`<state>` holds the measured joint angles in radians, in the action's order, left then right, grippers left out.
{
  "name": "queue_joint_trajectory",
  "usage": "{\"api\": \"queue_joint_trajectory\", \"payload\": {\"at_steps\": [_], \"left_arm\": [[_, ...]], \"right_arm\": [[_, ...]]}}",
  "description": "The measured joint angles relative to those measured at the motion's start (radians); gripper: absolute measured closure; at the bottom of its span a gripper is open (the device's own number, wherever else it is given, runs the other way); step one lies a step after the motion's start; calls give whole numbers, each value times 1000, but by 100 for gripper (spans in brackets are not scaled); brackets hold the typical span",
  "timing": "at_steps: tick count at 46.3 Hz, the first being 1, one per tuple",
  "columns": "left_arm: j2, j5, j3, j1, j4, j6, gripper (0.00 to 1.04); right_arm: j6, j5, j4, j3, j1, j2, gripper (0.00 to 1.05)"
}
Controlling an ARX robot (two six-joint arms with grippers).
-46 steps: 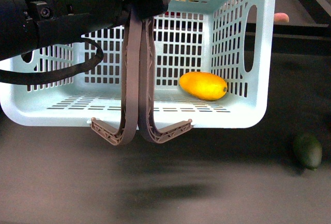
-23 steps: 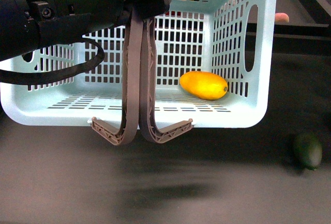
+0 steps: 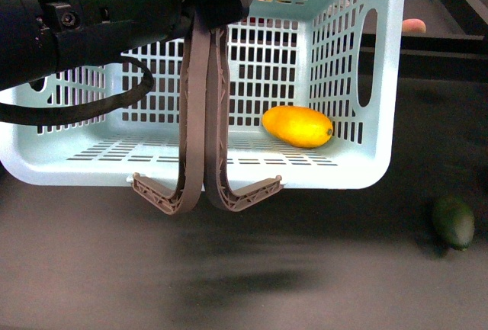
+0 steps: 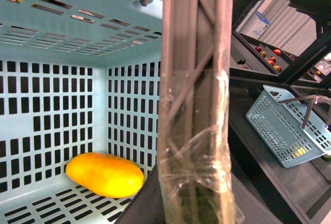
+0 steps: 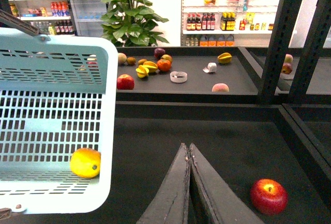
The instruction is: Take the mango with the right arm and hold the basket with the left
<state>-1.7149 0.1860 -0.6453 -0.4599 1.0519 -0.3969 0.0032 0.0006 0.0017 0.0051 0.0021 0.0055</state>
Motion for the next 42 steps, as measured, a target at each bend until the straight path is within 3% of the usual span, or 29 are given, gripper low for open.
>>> {"api": "queue_joint_trajectory", "payload": {"at_steps": [20, 35, 42], "left_arm": [[0, 0, 0, 0, 0, 0, 96], [0, 0, 0, 0, 0, 0, 96], [-19, -283, -64, -18, -127, 18, 96]], "right_arm": [[-1, 0, 0, 0, 0, 0, 100], [-1, 0, 0, 0, 0, 0, 52], [-2, -2, 0, 0, 0, 0, 24]]}}
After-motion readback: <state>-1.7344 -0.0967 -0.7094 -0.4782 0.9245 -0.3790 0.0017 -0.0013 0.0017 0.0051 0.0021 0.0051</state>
